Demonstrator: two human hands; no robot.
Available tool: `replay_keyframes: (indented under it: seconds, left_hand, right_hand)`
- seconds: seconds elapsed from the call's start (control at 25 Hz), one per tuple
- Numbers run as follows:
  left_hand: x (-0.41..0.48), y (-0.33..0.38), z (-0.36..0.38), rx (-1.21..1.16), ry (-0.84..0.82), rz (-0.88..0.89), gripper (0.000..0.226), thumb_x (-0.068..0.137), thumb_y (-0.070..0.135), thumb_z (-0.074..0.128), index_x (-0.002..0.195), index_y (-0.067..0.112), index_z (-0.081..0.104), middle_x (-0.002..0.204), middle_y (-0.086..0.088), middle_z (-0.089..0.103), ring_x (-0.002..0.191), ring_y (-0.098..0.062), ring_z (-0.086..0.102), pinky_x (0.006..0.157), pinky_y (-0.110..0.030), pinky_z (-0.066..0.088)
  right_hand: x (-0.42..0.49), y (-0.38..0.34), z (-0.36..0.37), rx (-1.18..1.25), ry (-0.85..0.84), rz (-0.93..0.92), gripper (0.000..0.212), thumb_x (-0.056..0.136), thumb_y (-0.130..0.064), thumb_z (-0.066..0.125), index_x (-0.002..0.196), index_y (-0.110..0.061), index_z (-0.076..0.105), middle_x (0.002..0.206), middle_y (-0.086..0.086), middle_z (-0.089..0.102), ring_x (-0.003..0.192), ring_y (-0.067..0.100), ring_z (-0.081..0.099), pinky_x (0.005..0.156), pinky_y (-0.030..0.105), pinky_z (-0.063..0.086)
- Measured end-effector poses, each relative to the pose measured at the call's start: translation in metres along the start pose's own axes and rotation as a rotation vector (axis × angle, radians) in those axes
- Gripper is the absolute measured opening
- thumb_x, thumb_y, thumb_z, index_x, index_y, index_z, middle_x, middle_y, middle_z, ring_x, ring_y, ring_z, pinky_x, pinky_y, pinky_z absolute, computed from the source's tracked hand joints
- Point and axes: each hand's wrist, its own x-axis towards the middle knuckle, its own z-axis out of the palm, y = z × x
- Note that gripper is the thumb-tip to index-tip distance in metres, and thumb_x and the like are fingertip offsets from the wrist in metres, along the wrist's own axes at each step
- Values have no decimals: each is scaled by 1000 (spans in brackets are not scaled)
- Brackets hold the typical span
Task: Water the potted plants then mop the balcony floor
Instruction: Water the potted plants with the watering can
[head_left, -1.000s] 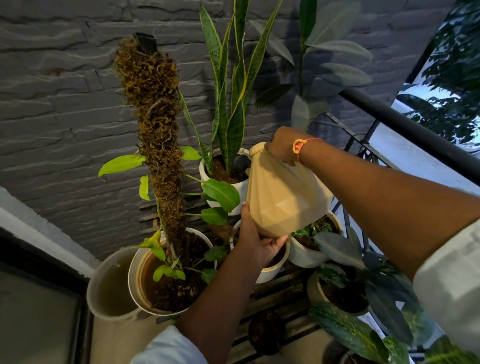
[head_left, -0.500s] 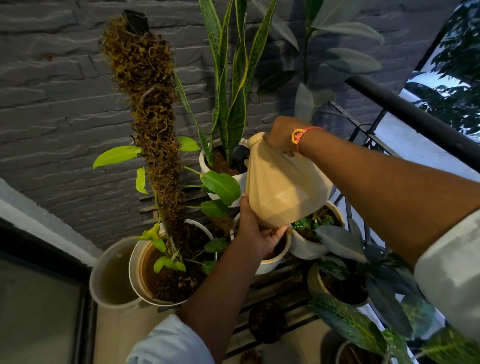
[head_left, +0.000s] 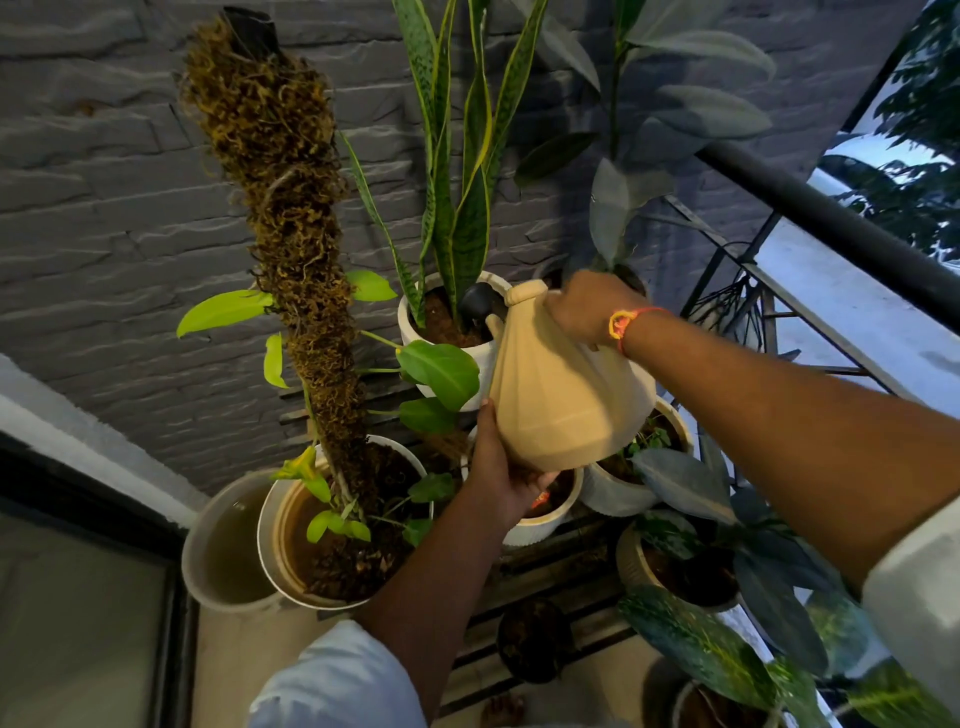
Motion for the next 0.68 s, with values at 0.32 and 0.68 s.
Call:
replay_keyframes:
  seconds: [0.32,0.68]
  left_hand:
    - [11,-9,-35,127,62,35,65,91,69,61,139,27,52,122,-12,61,111,-38,60,87,-59,57]
    - [-6,-29,-40,166,27,128,64,97,60,58,149,26,46,120,-8,62,108,-31,62,69,-45,60]
  right_hand:
    - [-76,65,82,331,115,37,40,103,-44,46,93,-7,56,88,19,67,86,38,64,66,35,40]
    - [-108,94,90,397,60,-47,28,105,-43,45,100,-16,46,87,5,56,80,23,52,66,32,32]
